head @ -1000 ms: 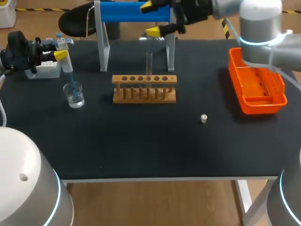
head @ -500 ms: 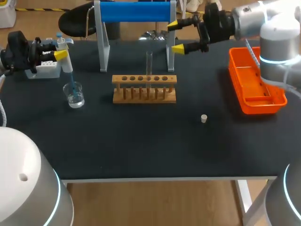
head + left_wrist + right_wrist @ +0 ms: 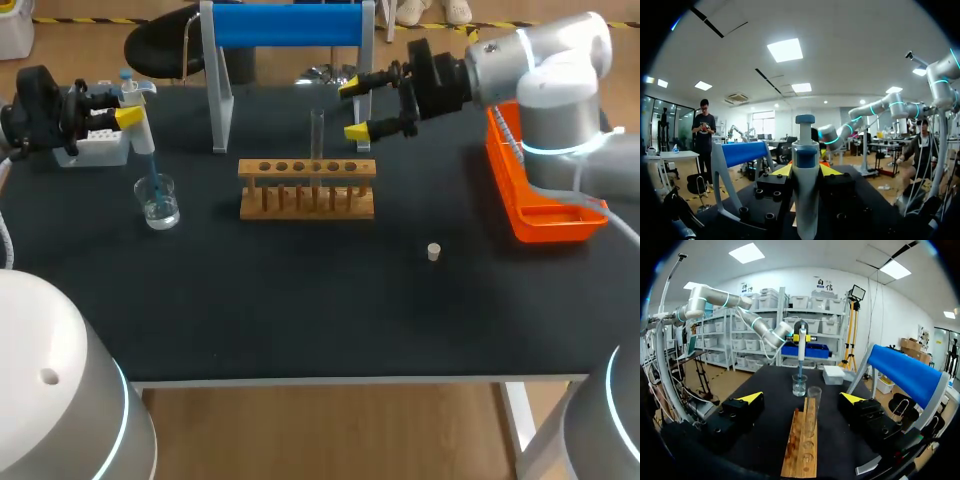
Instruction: Invert the test tube, pick up the pipette, mount the tip to pipette, aspirate from beaker and dispense into the tube, eject the tip, return the pipette, and cap with the stopper.
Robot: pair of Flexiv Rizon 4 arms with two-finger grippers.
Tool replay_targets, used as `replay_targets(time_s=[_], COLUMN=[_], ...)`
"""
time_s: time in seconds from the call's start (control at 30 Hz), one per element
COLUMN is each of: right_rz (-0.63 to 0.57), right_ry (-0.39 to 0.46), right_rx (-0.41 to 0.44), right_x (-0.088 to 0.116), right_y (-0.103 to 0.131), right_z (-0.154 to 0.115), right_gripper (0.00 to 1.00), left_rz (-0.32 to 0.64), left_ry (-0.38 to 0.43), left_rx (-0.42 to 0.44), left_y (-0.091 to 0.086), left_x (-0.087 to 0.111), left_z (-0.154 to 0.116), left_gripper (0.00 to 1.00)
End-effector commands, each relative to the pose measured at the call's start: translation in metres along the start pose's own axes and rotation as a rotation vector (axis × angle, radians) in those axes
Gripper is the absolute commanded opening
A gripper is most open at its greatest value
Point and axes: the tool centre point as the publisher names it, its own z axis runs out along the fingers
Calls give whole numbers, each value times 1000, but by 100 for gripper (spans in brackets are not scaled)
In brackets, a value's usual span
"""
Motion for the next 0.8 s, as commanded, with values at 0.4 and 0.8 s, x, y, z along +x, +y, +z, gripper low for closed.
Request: replay_targets(time_s=[0.4,0.8], right_rz=[24,36], right_ry=[25,-33], right_rx=[76,163], right_x=[-12,-13], right_y=[-31,-29], right_z=[36,59], right_gripper=[100,100], left_rz=[-1,-1], left_ry=[4,4], left_rx=[-1,-1], left_y=[-1,-1], left_x=[-1,-1], left_z=[-1,-1], left_gripper=[0,0])
